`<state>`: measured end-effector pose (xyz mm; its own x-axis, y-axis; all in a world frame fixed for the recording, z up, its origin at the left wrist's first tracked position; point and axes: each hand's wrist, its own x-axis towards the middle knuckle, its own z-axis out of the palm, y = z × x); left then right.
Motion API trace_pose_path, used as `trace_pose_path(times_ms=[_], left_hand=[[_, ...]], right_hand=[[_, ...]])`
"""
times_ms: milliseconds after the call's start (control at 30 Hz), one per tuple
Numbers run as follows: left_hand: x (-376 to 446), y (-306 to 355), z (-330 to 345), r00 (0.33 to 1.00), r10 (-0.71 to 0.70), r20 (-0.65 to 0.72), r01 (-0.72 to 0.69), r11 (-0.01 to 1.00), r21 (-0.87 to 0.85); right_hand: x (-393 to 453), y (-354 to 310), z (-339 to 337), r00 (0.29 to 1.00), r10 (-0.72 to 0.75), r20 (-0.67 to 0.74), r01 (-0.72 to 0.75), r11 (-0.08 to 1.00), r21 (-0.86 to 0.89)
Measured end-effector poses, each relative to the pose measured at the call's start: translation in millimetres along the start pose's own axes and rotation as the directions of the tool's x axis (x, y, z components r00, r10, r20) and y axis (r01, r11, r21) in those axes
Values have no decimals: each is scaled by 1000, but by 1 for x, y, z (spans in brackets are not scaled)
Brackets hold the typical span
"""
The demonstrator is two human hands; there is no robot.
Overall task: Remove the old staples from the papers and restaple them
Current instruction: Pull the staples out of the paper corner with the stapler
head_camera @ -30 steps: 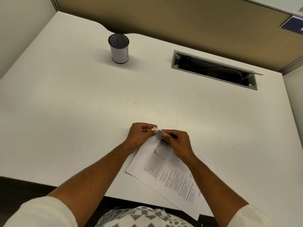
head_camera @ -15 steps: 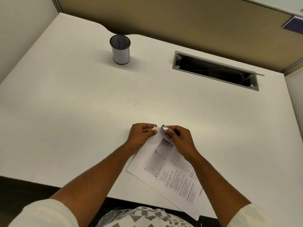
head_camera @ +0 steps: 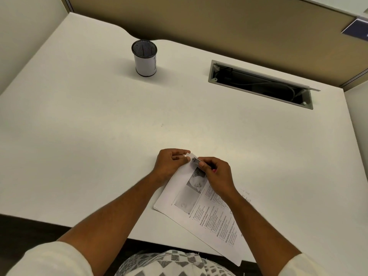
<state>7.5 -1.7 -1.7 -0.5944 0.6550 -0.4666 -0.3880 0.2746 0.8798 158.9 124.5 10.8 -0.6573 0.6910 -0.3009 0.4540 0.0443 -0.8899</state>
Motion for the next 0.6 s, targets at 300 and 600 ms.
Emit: trace_pose_path(times_ms=[300, 600], left_hand=[[-1, 0, 0, 1000, 2, 0, -2, 999, 40], [-1, 1, 1, 1000, 0, -11, 1, 997, 72]], right_hand=[[-3, 3, 5, 998, -33, -49, 32, 999, -31], [-9, 3, 12, 992, -81, -102, 73, 994, -77]])
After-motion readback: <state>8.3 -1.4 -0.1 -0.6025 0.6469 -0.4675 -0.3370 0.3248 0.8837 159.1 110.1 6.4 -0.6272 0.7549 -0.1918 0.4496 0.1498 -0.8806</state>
